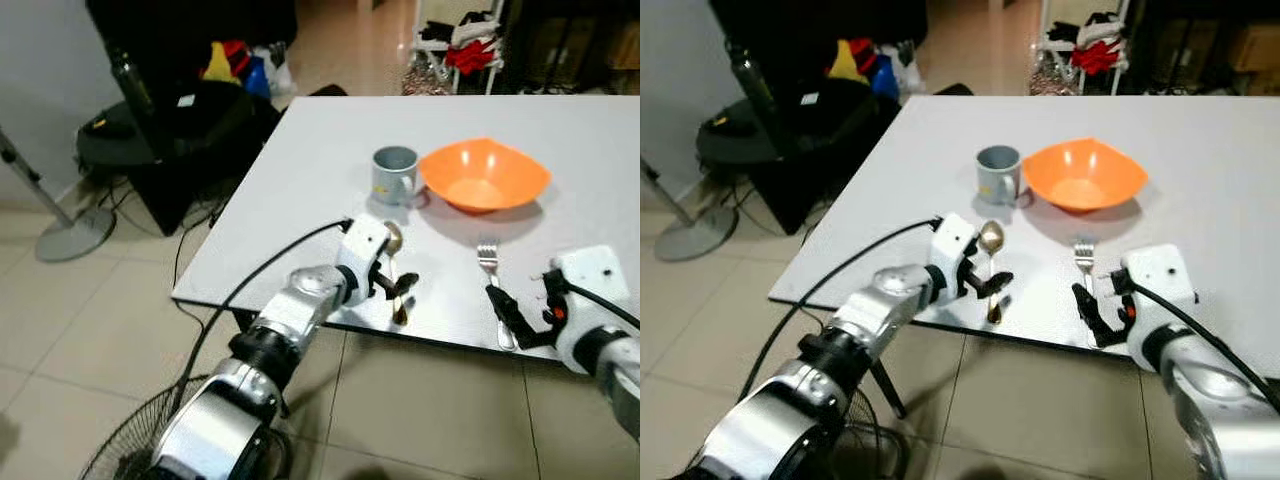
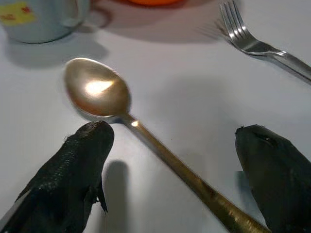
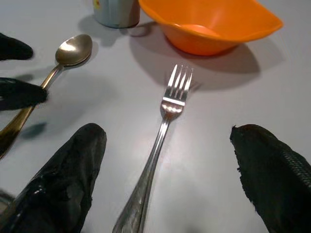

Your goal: Setting the table

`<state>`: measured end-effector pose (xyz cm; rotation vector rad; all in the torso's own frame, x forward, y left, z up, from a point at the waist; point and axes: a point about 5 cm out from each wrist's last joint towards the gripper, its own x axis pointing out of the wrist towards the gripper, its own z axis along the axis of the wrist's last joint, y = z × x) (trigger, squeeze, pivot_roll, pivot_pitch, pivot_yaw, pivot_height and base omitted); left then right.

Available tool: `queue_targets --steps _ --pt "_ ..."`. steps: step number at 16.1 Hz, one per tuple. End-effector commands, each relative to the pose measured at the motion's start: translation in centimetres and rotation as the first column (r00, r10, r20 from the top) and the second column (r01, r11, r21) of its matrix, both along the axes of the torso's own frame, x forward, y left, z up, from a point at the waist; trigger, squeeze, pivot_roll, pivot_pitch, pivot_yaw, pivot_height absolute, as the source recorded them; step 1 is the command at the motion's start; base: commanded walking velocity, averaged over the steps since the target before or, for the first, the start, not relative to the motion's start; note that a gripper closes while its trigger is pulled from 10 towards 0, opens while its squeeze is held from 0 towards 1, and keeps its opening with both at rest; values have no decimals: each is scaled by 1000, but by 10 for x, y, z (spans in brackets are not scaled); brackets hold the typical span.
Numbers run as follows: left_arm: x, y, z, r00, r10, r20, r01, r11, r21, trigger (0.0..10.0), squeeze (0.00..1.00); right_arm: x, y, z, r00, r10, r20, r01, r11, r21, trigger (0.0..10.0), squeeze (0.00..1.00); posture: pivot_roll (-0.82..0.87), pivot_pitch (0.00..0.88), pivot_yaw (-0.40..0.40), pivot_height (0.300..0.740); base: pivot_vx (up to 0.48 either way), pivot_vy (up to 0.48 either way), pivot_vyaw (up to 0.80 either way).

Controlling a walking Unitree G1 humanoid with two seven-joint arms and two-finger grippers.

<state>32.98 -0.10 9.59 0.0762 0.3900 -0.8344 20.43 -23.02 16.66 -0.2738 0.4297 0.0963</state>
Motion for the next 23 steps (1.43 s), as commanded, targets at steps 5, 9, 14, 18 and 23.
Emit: queue_targets --steps 5,9,14,18,23 --pt "6 -3 -9 999 51 -13 -50 996 78 10000 0 -15 0 9 999 28 -23 -29 1000 -12 10000 1000 -210 0 170 740 0 0 0" --pt "8 4 -16 988 124 -96 -117 990 73 0 0 -17 10 14 990 141 -19 -140 990 21 10000 0 -205 0 167 740 0 0 0" --pt "10 11 -19 985 142 -99 -131 985 110 0 0 -24 18 20 957 290 -18 -290 957 21 10000 0 -201 0 167 740 0 0 0" --pt "11 18 -21 986 133 -97 -119 983 141 0 0 -27 21 20 942 335 -26 -334 942 24 10000 0 -196 0 170 740 0 0 0" --pt "15 32 -22 988 134 -79 -119 978 171 0 0 -28 21 18 937 349 -31 -348 937 22 10000 0 -195 0 171 740 0 0 0"
